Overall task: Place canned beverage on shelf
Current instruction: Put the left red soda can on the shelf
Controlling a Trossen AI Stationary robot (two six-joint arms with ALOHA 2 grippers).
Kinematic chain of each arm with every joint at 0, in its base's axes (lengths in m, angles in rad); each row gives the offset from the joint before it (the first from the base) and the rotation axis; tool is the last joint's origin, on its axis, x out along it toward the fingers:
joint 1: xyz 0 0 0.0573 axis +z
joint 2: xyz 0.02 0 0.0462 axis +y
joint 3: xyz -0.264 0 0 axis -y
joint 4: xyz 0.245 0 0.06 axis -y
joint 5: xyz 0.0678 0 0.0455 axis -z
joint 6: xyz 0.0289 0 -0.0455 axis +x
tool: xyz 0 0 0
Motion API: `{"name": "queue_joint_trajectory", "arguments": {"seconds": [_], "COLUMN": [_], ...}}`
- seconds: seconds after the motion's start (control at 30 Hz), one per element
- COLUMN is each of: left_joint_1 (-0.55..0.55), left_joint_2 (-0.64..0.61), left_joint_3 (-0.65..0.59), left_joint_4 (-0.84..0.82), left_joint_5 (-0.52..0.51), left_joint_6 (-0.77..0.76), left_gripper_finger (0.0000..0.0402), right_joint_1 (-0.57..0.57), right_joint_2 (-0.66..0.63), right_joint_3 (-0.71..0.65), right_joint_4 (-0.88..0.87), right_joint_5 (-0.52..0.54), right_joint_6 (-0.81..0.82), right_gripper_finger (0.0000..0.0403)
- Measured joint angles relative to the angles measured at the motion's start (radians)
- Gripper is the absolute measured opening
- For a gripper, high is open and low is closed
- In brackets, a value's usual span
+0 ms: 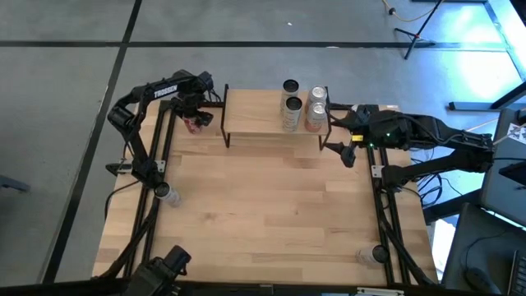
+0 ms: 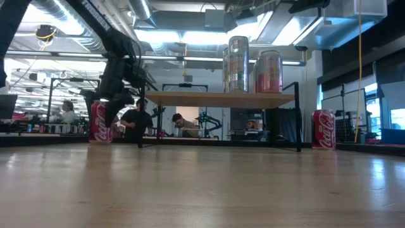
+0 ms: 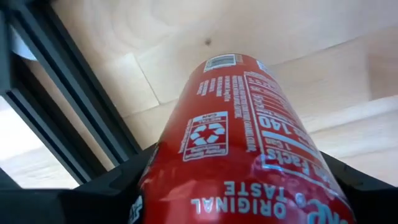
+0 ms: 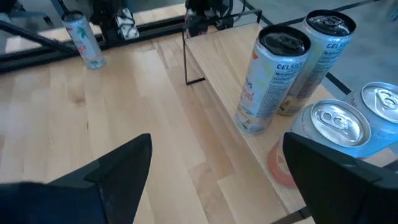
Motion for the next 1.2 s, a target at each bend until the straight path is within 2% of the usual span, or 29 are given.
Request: {"name": "queue_joint_trajectory", "arguments": {"seconds": [0.2, 0.3, 0.57, 0.73, 0.83, 0.93, 1.0, 1.1, 1.2], "left_joint_1": [-0.003, -0.024, -0.122, -0.204, -0.279, -0.377, -0.469, -0.626, -0.773], "left_joint_2": [-0.114, -0.189, -0.387, -0.468, -0.513, -0.548, -0.56, -0.561, -0.561], "left_joint_3": [0.002, 0.002, 0.009, 0.043, 0.072, 0.104, 0.128, 0.153, 0.155], "left_joint_4": [-0.048, -0.092, -0.165, -0.275, -0.304, -0.302, -0.301, -0.288, -0.246], "left_joint_5": [0.023, 0.044, 0.059, 0.057, 0.058, 0.11, 0.124, 0.088, 0.067], "left_joint_6": [0.031, 0.053, 0.099, 0.099, 0.071, 0.026, -0.011, -0.091, -0.207], "left_gripper_finger": [0.0274, 0.0274, 0.0274, 0.0274, 0.0274, 0.0274, 0.0274, 0.0274, 0.0274], "right_joint_1": [0.0, 0.0, 0.0, 0.0, 0.0, 0.001, 0.001, 0.003, 0.052], "right_joint_2": [0.009, 0.013, 0.018, 0.018, 0.018, 0.018, 0.018, 0.022, 0.031], "right_joint_3": [0.0, 0.0, 0.0, 0.0, 0.0, 0.0, 0.0, 0.0, 0.0], "right_joint_4": [-0.023, -0.021, -0.023, -0.028, -0.044, -0.046, -0.046, -0.045, -0.038], "right_joint_5": [0.001, 0.017, 0.016, 0.016, 0.015, -0.041, -0.103, -0.195, -0.231], "right_joint_6": [-0.07, -0.037, 0.024, 0.042, 0.066, 0.072, 0.081, 0.068, 0.063], "right_gripper_finger": [0.0351, 0.0351, 0.0351, 0.0351, 0.0351, 0.0351, 0.0351, 0.0351, 0.0351]}}
